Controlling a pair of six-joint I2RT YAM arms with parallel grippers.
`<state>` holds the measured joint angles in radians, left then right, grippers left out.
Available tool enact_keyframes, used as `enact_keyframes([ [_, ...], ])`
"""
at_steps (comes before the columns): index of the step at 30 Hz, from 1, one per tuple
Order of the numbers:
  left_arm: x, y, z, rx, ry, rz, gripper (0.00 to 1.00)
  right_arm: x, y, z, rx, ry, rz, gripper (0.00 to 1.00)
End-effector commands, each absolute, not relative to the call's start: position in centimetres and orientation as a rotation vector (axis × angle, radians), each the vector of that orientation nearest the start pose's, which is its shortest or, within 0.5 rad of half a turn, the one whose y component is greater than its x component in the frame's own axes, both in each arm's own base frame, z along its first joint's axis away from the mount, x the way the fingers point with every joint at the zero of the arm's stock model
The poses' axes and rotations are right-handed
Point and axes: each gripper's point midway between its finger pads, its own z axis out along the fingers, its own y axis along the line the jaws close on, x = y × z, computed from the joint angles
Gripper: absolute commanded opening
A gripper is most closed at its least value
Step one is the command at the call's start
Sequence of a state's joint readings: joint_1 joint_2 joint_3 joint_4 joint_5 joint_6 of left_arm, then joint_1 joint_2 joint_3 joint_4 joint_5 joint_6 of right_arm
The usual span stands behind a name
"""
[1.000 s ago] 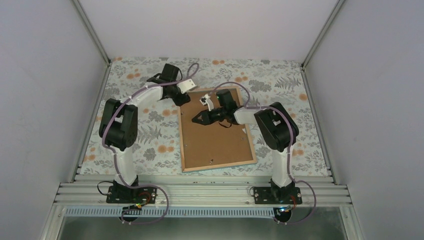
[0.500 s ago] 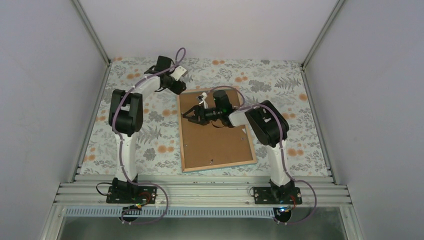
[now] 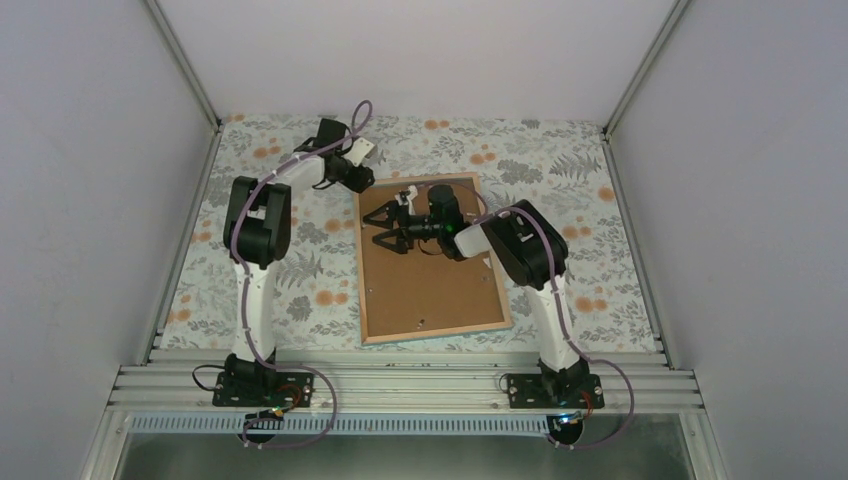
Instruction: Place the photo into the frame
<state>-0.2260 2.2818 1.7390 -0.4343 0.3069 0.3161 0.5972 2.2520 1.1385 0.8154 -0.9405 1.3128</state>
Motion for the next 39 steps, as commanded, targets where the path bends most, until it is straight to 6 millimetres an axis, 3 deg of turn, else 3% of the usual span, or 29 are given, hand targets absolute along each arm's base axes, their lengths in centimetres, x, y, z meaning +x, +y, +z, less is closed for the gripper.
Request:
enact_keyframes([
  [1,52.0,-17.6,2.4,0.776,2.459,-0.391,0.55,33.6,42.0,3.8,0.183,2.518,2.004,0.99],
  [5,51.2,-17.9,1.9,0.795,2.469,-0.393,0.53,34.1,42.5,2.9,0.251,2.559,1.942,1.0],
  [8,50.5,-18.1,1.5,0.811,2.479,-0.386,0.51,34.6,42.7,0.5,0.353,2.721,1.783,1.0],
  [16,48.7,-17.8,0.3,0.817,2.503,-0.374,0.48,35.4,41.9,-0.7,0.492,2.757,1.638,0.98],
  [24,48.6,-17.7,0.2,0.809,2.504,-0.371,0.46,35.5,40.5,1.3,0.45,2.717,1.57,0.97],
  [30,48.2,-17.9,0.0,0.817,2.509,-0.388,0.44,36.0,40.6,1.6,0.427,2.694,1.587,0.96],
  [39,47.6,-17.9,-0.6,0.835,2.52,-0.398,0.41,36.8,39.9,4.8,0.363,2.586,1.616,0.96],
])
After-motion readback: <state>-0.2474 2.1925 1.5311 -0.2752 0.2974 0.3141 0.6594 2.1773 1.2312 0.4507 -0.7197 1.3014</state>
